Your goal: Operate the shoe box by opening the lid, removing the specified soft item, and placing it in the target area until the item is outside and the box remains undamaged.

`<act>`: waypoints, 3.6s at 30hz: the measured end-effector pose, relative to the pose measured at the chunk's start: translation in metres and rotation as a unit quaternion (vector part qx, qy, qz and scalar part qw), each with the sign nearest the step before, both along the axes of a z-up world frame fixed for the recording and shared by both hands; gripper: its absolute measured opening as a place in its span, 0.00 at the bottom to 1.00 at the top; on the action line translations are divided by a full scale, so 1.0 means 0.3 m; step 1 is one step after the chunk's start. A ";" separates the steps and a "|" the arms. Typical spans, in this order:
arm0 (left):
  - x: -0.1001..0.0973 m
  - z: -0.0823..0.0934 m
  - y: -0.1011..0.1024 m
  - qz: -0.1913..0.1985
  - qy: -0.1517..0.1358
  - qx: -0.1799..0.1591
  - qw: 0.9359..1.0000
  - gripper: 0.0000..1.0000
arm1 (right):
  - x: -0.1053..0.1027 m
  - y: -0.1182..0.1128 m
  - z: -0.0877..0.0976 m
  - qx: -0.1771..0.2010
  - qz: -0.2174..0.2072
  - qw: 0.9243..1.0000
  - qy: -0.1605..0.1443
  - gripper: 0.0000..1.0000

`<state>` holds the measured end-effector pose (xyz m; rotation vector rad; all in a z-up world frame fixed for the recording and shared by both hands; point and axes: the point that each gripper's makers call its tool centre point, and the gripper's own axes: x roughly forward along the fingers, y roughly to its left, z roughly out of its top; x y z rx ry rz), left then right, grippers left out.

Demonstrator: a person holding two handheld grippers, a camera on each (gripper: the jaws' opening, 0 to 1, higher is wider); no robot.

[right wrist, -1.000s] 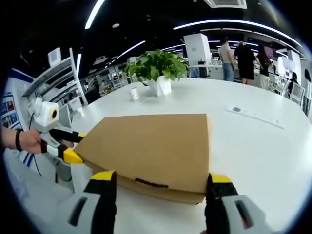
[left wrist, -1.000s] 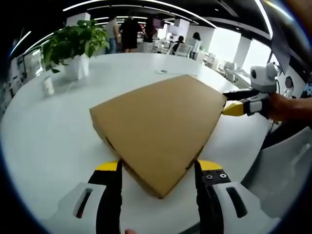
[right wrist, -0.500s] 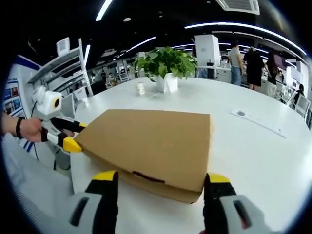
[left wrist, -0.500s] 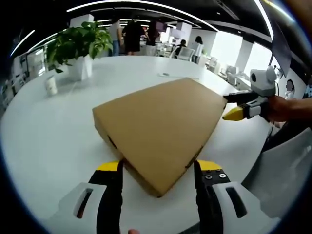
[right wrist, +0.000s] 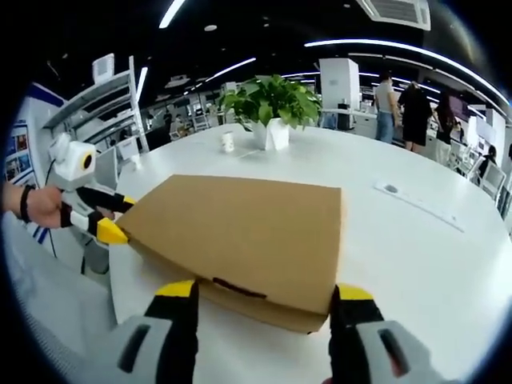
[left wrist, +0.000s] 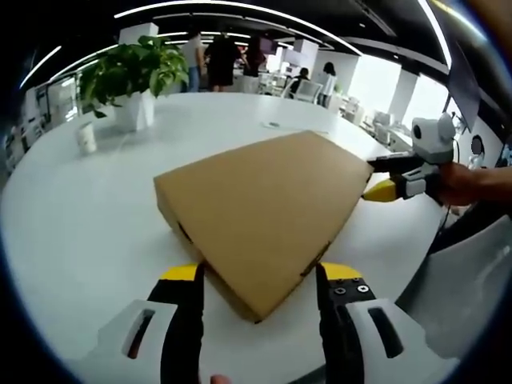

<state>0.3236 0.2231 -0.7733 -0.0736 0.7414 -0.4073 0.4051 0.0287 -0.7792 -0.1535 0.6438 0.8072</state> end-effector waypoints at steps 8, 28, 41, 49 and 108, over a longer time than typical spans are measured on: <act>-0.004 0.020 -0.002 0.005 0.001 -0.014 1.000 0.57 | -0.001 -0.003 0.024 0.007 -0.004 1.000 -0.003 0.64; -0.002 0.110 0.002 0.007 -0.029 -0.028 0.999 0.56 | 0.010 0.000 0.123 0.042 -0.011 0.999 -0.020 0.62; 0.013 0.160 0.015 -0.020 -0.054 -0.004 0.998 0.55 | 0.048 0.012 0.226 0.054 -0.007 0.997 -0.049 0.61; 0.032 0.199 0.033 -0.024 -0.071 0.011 0.997 0.51 | 0.079 0.021 0.284 0.074 -0.013 0.995 -0.062 0.61; 0.190 0.327 0.180 0.080 -0.135 0.068 0.985 0.11 | 0.188 0.072 0.481 0.089 0.010 0.988 -0.129 0.59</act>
